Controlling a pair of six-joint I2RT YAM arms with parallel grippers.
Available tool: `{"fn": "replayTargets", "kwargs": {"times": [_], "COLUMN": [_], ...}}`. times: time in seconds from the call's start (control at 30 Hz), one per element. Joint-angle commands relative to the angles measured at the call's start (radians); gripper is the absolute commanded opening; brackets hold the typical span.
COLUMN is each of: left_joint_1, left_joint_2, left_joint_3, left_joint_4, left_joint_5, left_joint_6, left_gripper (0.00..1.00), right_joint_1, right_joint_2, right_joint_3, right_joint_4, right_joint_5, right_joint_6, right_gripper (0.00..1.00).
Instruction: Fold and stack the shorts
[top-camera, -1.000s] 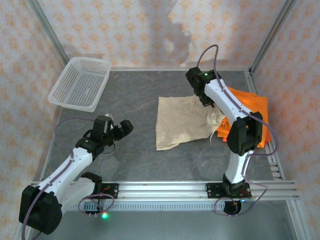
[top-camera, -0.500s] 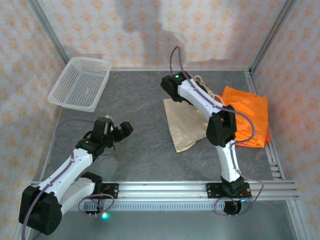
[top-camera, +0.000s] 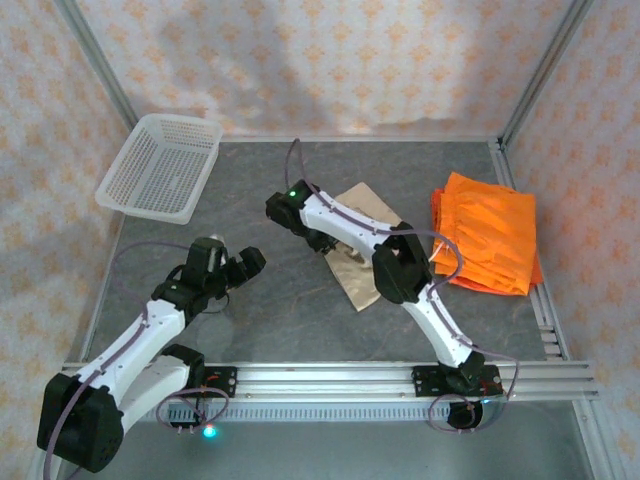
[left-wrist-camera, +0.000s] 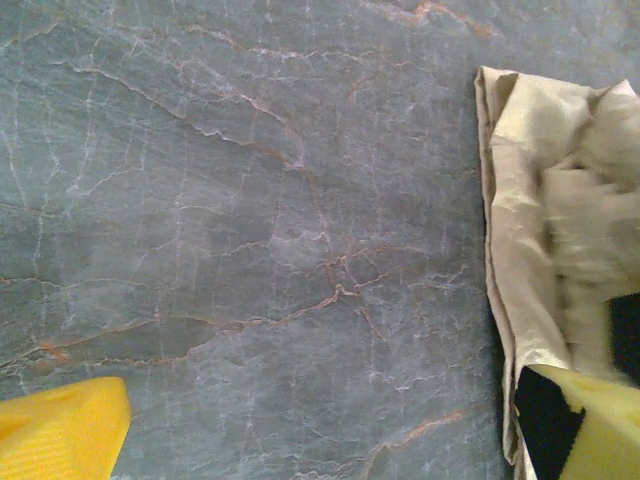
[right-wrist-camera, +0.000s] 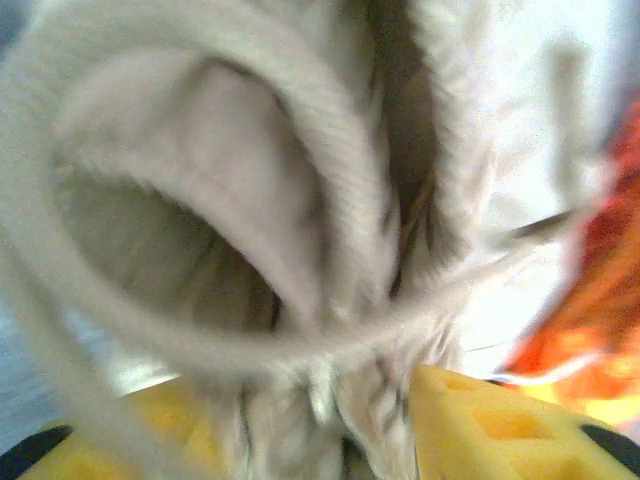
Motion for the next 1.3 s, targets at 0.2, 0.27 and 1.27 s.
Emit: {"fn": "replayTargets", "kwargs": {"times": [0.2, 0.27, 1.27], "left_joint_1": [0.007, 0.005, -0.227], "left_joint_2": [-0.074, -0.039, 1.011], "left_joint_3": [0.071, 0.104, 0.817], "left_joint_4": [0.038, 0.061, 0.272], "left_joint_5": [0.022, 0.056, 0.248], "left_joint_6": [-0.055, -0.076, -0.212], "left_gripper": [1.00, 1.00, 0.08], "right_joint_1": [-0.162, -0.198, -0.287], "right_joint_2": [-0.658, -0.764, -0.567], "right_joint_3": [-0.482, -0.585, -0.894], "right_joint_4": [0.597, 0.651, 0.870], "right_joint_5": [-0.816, -0.748, -0.517], "right_joint_6": [0.069, 0.084, 0.459], "right_gripper": [0.94, 0.93, 0.00]}}
